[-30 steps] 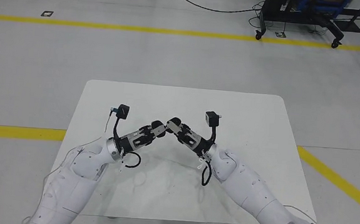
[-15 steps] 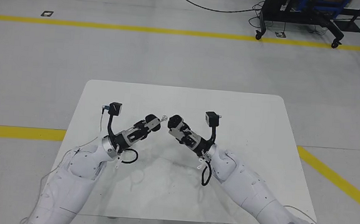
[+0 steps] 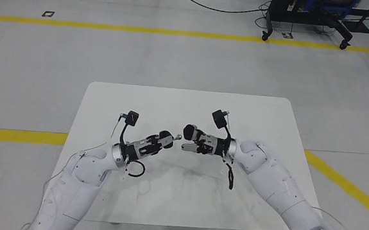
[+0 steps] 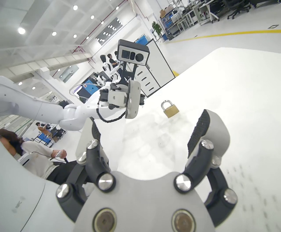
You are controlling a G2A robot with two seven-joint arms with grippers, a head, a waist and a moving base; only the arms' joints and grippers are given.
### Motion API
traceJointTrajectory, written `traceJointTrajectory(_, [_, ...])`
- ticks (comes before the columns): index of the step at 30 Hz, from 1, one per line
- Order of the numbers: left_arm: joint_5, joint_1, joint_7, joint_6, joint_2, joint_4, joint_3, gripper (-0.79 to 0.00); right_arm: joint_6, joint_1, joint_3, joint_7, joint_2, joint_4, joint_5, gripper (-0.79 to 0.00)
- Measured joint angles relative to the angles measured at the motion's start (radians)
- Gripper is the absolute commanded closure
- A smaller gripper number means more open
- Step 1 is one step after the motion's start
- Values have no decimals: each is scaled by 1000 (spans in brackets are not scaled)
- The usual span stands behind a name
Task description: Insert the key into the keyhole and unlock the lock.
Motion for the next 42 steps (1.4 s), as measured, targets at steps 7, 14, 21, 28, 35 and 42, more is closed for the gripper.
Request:
traceJointTrajectory(7, [16,-8,-50,-27,6,-1,17,0,109,-44,47,260,51,-127,186,-249])
traceJointTrajectory(14, [29,-16,-63,-28,10,2,30,0,158,-51,60,329,66,-162,230,-191])
traceJointTrajectory(21, [39,-17,-59,-32,13,-3,42,0,191,-48,42,329,66,-168,205,-172])
traceJointTrajectory(28, [38,-14,-51,-36,17,-8,44,0,200,-42,29,322,65,-162,199,0])
traceJointTrajectory(35, [56,-12,5,-14,19,-7,37,-785,193,-39,25,313,66,-155,211,0])
traceJointTrajectory(42, [59,-12,10,-10,19,-8,37,-785,137,-55,53,224,69,-145,183,0])
